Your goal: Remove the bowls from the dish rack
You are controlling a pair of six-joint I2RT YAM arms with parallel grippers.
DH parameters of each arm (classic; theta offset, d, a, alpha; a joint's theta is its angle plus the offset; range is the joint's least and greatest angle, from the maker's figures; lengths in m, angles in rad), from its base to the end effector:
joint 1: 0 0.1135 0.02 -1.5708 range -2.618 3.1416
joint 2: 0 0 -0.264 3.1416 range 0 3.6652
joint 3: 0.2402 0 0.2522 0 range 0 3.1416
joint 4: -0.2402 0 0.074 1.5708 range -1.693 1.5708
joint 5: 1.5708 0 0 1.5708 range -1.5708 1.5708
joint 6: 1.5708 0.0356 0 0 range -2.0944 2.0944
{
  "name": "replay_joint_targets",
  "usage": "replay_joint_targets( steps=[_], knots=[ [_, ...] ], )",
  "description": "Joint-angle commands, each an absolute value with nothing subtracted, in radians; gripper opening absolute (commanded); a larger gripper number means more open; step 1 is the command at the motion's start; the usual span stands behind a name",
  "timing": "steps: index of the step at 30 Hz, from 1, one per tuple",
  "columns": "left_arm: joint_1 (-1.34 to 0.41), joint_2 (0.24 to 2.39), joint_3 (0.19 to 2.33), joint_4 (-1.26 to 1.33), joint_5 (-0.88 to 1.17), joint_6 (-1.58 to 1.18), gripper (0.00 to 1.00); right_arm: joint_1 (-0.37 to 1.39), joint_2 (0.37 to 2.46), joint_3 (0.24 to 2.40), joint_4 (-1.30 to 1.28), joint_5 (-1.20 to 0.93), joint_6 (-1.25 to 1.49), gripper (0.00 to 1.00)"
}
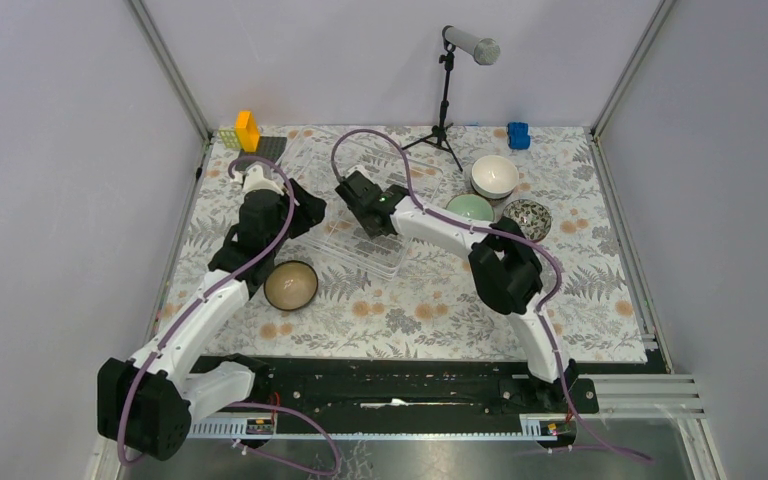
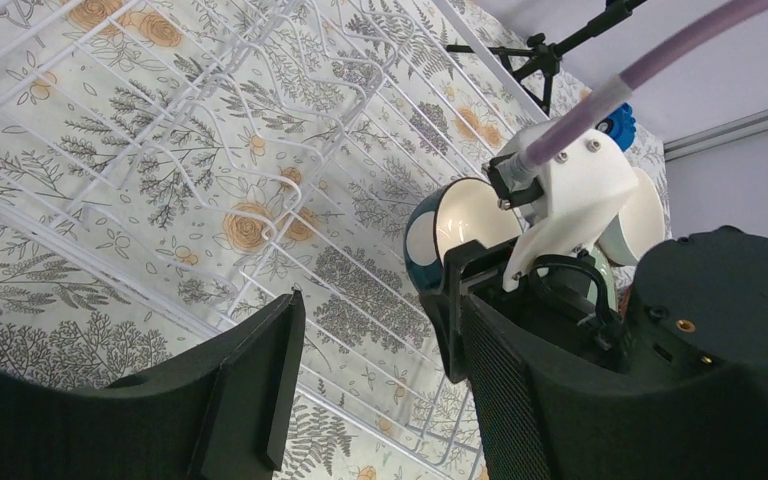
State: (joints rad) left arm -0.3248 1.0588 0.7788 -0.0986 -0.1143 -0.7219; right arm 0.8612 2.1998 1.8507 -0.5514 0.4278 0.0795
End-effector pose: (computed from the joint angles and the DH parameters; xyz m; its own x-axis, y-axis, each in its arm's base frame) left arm 0.2328 -0.0741 0.2932 -0.4061 -0.5560 -0.7253 -0.0689 0.8100 -0.5824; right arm 0.3318 0.3637 0.2162 -0.5504 -0.5300 -0.6451 -0.4801 0.8331 -0.2748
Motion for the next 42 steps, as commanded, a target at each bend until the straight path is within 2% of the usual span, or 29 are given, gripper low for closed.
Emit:
replay_joint_targets(
  steps=[1,5,7,14,19,24,33,38,42],
  knots=[
    [-0.318,1.029,0.780,-0.082,-0.144,-0.706,0.64,0.857,2.220,1.931,-0.590,0.453,0.052,0.36],
    [-0.317,1.030,0.780,-0.082,-0.141,-0.709,0.64,0.856,2.222,1.974,-0.624,0.459,0.040,0.09],
    [-0.316,1.031,0.779,-0.082,-0.139,-0.709,0.64,0.858,2.208,1.996,-0.639,0.475,0.033,0.04],
    [-0.315,1.034,0.779,-0.083,-0.136,-0.710,0.64,0.869,2.077,2.028,-0.660,0.543,0.005,0.04],
    [-0.316,1.042,0.779,-0.087,-0.133,-0.710,0.64,0.873,1.938,1.959,-0.660,0.575,0.005,0.05],
    [-0.315,1.040,0.780,-0.092,-0.134,-0.710,0.65,0.873,1.786,1.779,-0.659,0.620,0.101,0.05],
    [-0.316,1.031,0.781,-0.097,-0.126,-0.713,0.65,0.872,1.514,1.304,-0.526,0.501,0.266,0.05],
    [-0.316,1.026,0.777,-0.099,-0.121,-0.718,0.65,0.872,1.482,1.153,-0.402,0.407,0.334,0.05],
    [-0.315,1.022,0.776,-0.103,-0.119,-0.715,0.65,0.873,1.537,1.135,-0.367,0.391,0.360,0.05]
  ],
)
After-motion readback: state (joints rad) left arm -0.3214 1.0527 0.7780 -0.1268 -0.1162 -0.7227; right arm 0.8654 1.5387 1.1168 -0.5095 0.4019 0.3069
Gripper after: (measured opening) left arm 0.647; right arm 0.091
